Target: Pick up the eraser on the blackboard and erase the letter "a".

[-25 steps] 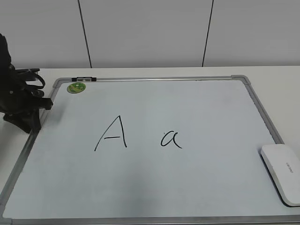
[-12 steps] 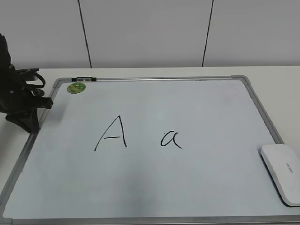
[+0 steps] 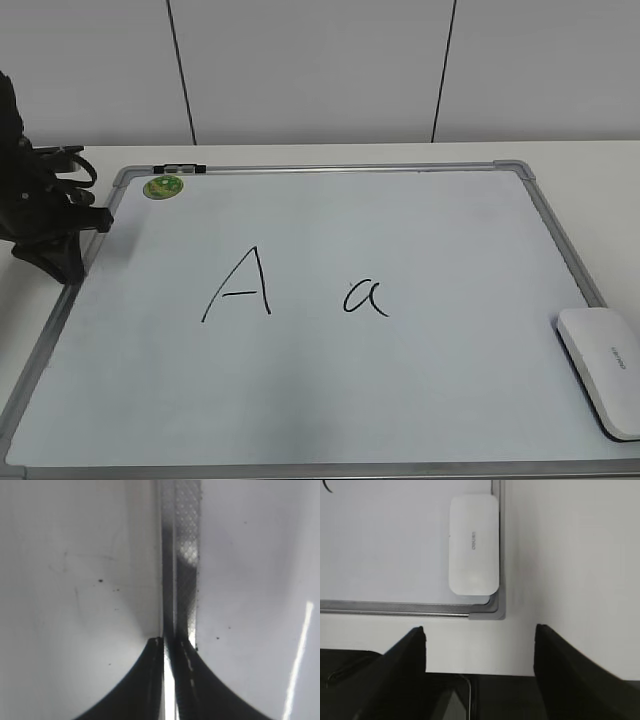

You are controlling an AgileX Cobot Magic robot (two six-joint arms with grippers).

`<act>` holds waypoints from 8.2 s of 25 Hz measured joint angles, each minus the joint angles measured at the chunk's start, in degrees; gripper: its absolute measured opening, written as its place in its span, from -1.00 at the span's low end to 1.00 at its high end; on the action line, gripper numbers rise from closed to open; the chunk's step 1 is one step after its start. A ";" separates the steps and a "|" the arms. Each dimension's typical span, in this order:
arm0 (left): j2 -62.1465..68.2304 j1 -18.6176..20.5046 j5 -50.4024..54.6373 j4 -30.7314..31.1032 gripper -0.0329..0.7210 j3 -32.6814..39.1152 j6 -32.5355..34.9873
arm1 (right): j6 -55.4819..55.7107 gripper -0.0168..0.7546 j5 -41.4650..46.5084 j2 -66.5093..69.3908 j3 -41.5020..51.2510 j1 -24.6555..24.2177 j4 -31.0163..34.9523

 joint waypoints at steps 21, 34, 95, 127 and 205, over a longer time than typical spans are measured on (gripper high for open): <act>0.00 0.00 0.13 -0.67 -0.77 -0.09 0.00 | -0.12 0.78 -12.27 35.91 -3.02 0.00 2.82; 0.00 0.00 0.13 -0.67 -0.74 -0.09 0.00 | 0.10 0.78 -13.64 49.35 -9.25 -2.91 3.17; 0.00 0.00 0.35 -0.88 -0.63 -0.09 0.00 | -1.79 0.41 1.45 70.76 -41.39 8.58 5.81; 0.00 0.00 0.35 -0.88 -0.60 -0.09 0.00 | -1.01 0.41 5.37 88.37 -60.13 20.13 6.31; 0.00 0.00 0.64 -0.69 -0.60 -0.09 0.00 | 1.82 0.40 1.63 76.25 -43.26 -2.33 0.14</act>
